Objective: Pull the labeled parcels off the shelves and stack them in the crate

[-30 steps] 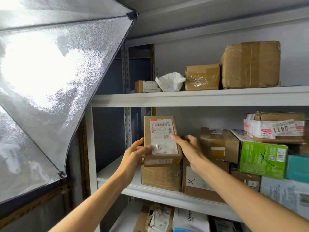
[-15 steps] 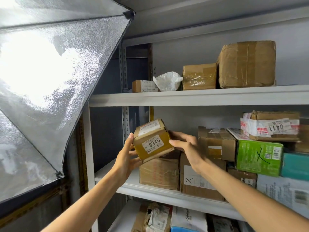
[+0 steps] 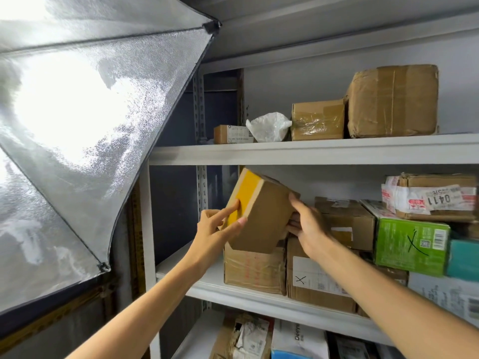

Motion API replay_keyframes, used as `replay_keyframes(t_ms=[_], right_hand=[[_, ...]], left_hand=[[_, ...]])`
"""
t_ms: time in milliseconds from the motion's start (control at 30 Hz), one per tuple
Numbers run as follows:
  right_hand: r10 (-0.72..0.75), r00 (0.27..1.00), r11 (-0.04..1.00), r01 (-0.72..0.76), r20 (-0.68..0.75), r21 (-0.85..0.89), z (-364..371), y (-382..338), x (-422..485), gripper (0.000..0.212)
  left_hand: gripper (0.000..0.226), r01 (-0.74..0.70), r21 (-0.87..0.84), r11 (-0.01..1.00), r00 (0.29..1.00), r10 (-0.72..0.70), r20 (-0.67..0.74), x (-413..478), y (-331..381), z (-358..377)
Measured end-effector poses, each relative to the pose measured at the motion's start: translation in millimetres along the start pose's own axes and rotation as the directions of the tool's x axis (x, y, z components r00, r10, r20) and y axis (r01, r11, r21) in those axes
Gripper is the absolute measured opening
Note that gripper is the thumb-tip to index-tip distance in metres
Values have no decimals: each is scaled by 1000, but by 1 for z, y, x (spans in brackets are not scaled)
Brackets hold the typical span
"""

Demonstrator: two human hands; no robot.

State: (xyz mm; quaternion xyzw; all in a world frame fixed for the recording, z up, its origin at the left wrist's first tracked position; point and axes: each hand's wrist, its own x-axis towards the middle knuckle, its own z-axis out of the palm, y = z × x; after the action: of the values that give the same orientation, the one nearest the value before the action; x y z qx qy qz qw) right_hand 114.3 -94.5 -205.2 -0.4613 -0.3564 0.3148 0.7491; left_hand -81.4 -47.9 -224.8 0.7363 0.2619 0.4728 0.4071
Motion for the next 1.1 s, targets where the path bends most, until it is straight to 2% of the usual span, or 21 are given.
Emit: replay_keyframes(t_ms=[100, 167, 267, 367, 500, 600, 733, 867, 1100], right_hand=[[-18, 999, 1000, 17, 37, 19, 0, 0, -6, 20], [-89, 992, 992, 96, 86, -78, -1, 3, -8, 13], [-206, 951, 922, 267, 230, -279, -6, 10, -9, 33], [-212, 916, 861, 340, 341, -378, -11, 20, -14, 54], [-211, 918, 868, 334, 336, -367, -12, 35, -19, 74], [-219, 911, 873, 343, 349, -347, -12, 41, -22, 67], [-218, 901, 888, 342, 376, -306, -9, 50, -20, 51], [-197, 902, 904, 319, 385, -285, -2, 60, -15, 56], [-158, 887, 865, 336, 434, -372, 32, 81, -15, 73]], left_hand=[[62, 21, 29, 999, 1000, -22, 15, -3, 3, -5], [58, 28, -57, 998, 999, -26, 47, -5, 3, -9], [60, 78, -196, 978, 997, -80, -4, -9, -4, -15], [63, 52, -208, 977, 991, -76, -107, -10, -17, -21], [74, 25, -217, 976, 1000, -28, -14, -12, -24, -20], [75, -5, -212, 977, 999, 11, 30, -12, -33, -20], [71, 17, -170, 985, 1000, -13, 27, -11, -39, -20], [73, 12, -149, 989, 1000, -14, -14, -13, -47, -26], [66, 19, -120, 993, 993, -33, -110, -13, -72, -53]])
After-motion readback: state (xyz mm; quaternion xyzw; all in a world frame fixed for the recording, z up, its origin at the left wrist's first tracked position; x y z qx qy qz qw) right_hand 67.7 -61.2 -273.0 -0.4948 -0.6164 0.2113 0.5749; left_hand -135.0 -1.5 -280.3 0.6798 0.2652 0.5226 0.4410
